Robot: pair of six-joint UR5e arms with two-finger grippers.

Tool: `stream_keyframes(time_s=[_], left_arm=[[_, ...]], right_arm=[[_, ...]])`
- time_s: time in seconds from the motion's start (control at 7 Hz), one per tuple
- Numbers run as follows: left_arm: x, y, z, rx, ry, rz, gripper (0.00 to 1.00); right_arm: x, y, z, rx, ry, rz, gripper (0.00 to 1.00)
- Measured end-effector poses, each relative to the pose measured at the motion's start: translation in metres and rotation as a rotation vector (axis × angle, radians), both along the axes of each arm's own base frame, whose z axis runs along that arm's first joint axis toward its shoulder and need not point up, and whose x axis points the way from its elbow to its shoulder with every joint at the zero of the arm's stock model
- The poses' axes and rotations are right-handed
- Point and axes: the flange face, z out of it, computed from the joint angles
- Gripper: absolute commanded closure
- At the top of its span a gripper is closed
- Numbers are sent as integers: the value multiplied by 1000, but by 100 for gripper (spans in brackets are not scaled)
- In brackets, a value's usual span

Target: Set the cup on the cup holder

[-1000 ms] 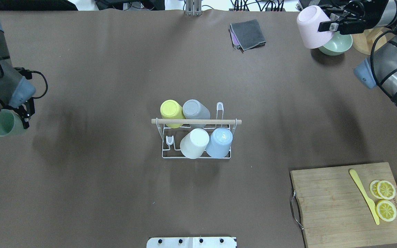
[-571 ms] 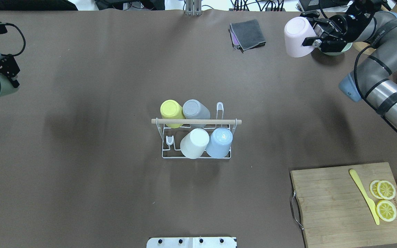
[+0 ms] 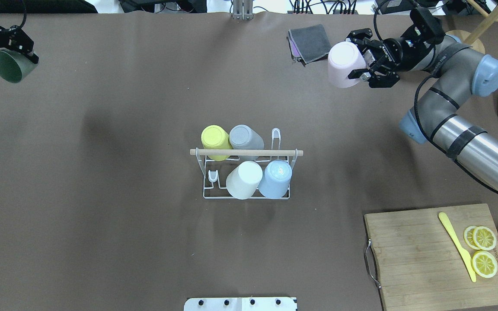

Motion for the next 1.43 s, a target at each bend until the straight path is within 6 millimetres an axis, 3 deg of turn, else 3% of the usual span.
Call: stream_keyframes(time_s=[0.43,0.86,1.0,1.43], left_arm=[[-7,-13,-66,206,53,-292,100],[-15,12,-126,514,299,-519,100],[-6,28,-146,632,383,-583,100],[58,91,-197,883,624,-706,100]], right_arm=[[-61,22,-29,21,-85,-24,62],[-116,47,-38,42,-106,-43,62],[-127,51,-40,49,-105,-47,62],[-149,61,-45,69,-95,-58,59]])
